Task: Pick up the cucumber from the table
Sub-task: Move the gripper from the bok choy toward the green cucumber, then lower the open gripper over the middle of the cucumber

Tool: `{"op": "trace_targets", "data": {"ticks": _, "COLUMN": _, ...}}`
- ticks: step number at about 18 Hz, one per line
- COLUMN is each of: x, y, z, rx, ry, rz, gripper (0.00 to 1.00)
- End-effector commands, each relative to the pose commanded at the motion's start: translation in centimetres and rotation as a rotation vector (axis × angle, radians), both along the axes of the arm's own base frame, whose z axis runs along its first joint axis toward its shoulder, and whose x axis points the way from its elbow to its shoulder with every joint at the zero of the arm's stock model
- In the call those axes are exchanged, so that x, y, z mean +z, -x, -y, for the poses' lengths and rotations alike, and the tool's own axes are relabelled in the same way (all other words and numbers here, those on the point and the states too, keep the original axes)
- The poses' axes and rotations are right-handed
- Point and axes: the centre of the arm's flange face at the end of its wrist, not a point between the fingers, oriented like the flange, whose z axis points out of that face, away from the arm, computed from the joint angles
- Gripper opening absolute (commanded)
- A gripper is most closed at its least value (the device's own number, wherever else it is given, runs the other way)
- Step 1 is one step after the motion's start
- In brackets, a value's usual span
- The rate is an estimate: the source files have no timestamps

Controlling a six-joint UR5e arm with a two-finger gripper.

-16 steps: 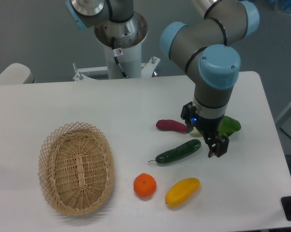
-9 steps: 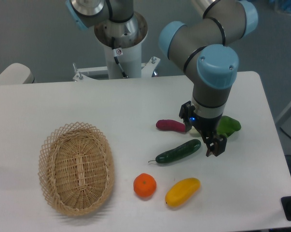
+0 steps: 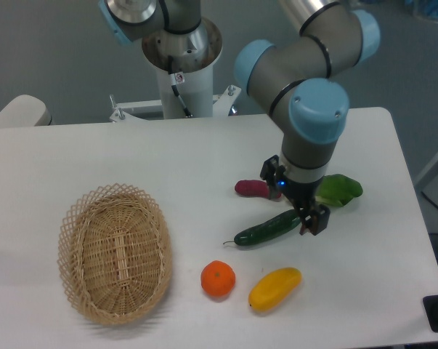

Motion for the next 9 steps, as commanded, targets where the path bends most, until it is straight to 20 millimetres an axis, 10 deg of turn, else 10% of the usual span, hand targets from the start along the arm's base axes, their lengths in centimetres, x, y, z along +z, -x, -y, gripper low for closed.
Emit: {"op": "trace_targets", "data": {"ticks": 9, "x": -6.9, "y": -2.2, "z": -2.6, "rx": -0.09, "ry": 0.127, "rz": -0.1, "gripper": 1.0}}
